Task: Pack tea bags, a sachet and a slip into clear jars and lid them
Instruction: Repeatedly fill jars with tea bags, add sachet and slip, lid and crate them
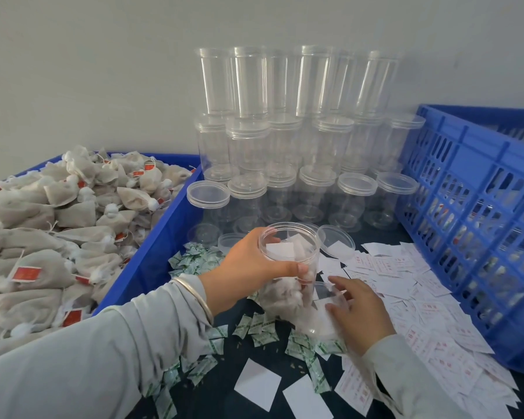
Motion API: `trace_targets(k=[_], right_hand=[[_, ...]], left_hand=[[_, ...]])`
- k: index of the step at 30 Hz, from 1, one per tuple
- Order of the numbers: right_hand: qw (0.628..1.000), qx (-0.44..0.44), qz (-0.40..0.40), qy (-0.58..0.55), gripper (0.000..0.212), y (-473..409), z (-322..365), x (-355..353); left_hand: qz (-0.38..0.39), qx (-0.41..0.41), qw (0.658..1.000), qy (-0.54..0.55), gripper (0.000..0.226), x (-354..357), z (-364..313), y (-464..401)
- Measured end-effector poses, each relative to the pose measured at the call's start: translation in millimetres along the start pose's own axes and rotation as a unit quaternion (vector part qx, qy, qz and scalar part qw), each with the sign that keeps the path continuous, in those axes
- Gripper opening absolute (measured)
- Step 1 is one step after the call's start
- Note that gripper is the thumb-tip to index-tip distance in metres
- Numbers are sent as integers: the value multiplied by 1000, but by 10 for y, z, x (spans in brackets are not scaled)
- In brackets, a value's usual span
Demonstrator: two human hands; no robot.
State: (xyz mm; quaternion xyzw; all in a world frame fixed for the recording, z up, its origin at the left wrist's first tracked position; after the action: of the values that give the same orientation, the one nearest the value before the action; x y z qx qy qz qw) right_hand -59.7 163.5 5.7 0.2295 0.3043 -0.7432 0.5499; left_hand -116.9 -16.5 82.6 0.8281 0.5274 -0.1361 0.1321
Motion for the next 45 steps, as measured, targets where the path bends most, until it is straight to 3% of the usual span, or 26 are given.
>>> trace_targets(k=[5, 8, 13, 16, 18, 20, 23, 25, 27, 32, 35, 38, 41, 45], right_hand=[[993, 5, -92, -73, 32, 30, -37, -97], [987, -26, -142, -72, 32, 49, 84, -227], [957, -221, -163, -93, 66, 176, 772, -469], [929, -323, -156, -96, 62, 267, 1179, -758], [923, -345, -148, -88, 48, 286, 1370, -1014], [919, -358, -160, -22, 31, 289, 1534, -1321], [878, -386, -222, 177, 23, 318, 1776, -1814], [866, -393, -230, 209, 16, 314, 1869, -2149], [857, -391, -248, 226, 15, 310, 1922, -2505], [826, -376, -290, 302, 15, 287, 1904, -3305], [826, -324, -297, 352, 23, 231, 1701, -3682], [835, -276, -294, 375, 28, 184, 1414, -3950], [845, -218, -280, 400, 18, 65, 1086, -4146], [860, -102, -237, 441, 14, -248, 603, -4320]], left_hand=[[-26, -17, 1000, 7, 61, -74, 30, -8], [-20, -4, 1000, 21, 51, -83, -45, 24], [-5, 25, 1000, -11, 73, 20, -236, 142], [-15, 42, 999, 28, 81, 102, -448, 213], [-14, 63, 996, 58, 80, 156, -672, 215], [0, 96, 991, 92, 78, 223, -979, 167], [9, 157, 981, 111, 67, 353, -1521, 77], [17, 200, 973, 109, 68, 475, -1902, 44], [27, 244, 963, 112, 72, 624, -2259, 28], [30, 329, 937, 118, 49, 1004, -3047, -34], [21, 354, 929, 104, 52, 1309, -3335, -148], [16, 334, 937, 101, 52, 1696, -3411, -362], [-3, 296, 951, 84, 54, 2044, -3372, -607], [-31, 236, 971, -24, 72, 2429, -3172, -930]])
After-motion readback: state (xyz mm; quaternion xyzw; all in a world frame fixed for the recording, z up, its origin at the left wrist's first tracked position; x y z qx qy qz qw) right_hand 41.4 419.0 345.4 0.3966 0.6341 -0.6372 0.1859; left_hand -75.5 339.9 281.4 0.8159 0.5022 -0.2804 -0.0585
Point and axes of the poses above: each hand's wrist, its own y-axis away from the middle knuckle, its own x-axis out of the palm, z = x × y, the point moved 8 cm from there along -y, towards the middle knuckle, and after that the axes turned 7 degrees about -x, right-handed, at the moved point
